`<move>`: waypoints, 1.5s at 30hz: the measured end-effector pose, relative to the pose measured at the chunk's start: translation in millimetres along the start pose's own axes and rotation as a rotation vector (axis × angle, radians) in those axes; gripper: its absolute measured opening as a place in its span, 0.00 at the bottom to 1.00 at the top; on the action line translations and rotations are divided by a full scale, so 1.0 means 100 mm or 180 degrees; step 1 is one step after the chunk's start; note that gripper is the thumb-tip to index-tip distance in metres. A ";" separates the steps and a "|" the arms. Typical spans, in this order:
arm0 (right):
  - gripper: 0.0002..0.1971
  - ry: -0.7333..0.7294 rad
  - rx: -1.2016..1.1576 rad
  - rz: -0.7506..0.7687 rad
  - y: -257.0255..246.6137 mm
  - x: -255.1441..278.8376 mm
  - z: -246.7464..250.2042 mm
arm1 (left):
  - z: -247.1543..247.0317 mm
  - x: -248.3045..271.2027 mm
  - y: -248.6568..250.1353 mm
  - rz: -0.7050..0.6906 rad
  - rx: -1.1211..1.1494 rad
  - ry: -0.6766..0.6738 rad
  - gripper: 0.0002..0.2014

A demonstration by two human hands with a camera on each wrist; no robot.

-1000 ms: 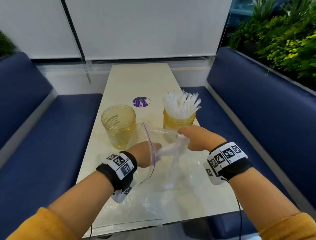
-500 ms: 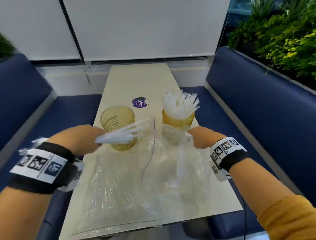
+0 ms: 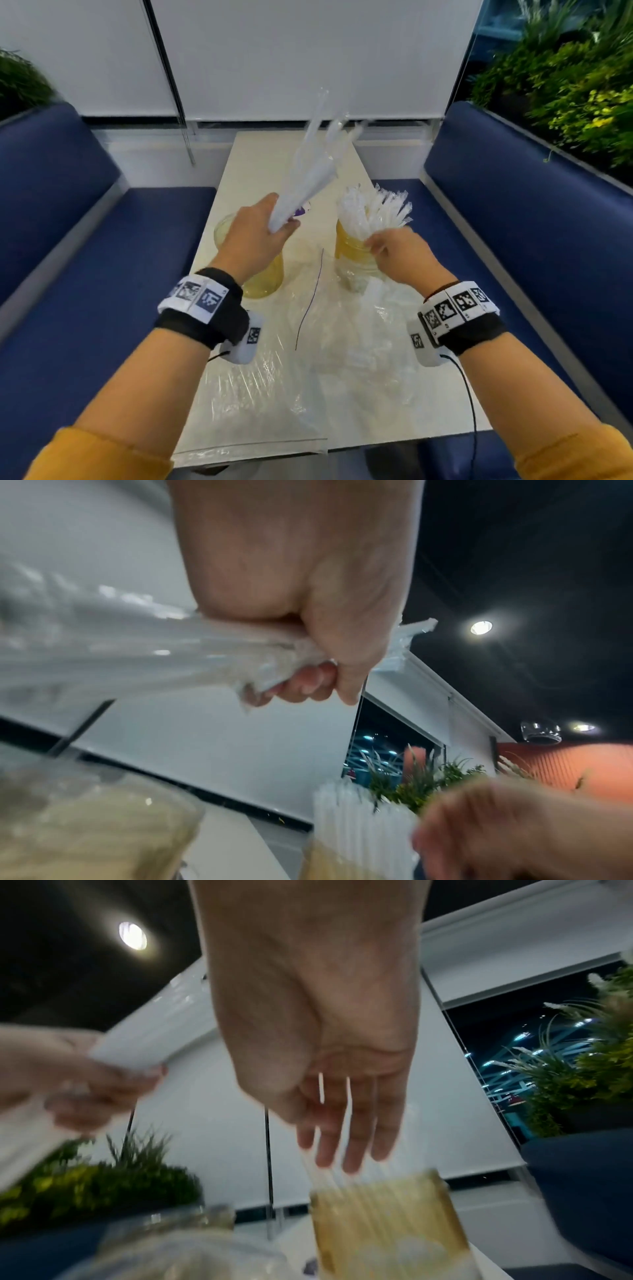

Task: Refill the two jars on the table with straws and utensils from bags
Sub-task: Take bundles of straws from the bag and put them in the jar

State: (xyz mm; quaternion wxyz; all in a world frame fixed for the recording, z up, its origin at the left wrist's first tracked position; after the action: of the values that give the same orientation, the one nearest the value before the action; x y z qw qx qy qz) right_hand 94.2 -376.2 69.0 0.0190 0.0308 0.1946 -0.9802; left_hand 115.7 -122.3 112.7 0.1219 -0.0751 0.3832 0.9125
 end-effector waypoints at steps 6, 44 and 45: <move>0.19 0.2743 -0.1937 0.1427 -0.71 0.16 1.16 | -0.44 0.07 0.03 -0.0453 0.0069 -0.0270 0.16; 0.51 0.1891 -0.2114 0.1205 -1.12 0.08 0.77 | -0.52 -0.01 0.30 -0.0373 0.1348 0.0127 0.18; 0.47 0.1591 -0.2445 0.0952 -1.11 0.05 0.69 | -0.52 -0.02 0.36 -0.0406 0.1412 0.0097 0.20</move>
State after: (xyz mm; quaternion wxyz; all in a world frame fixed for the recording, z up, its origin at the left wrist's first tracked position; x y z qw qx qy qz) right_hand 79.9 -300.0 174.7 0.1224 0.2838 0.5346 -0.7866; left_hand 109.9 -184.1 101.5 0.1871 -0.0842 0.5707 0.7951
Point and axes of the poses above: each hand's wrist, its own x-axis away from the middle knuckle, its own z-axis out of the back of the hand, y = z × x, the point moved 4 cm from there along -x, towards the middle knuckle, and after that the axes turned 6 degrees about z, right-handed, at the moved point
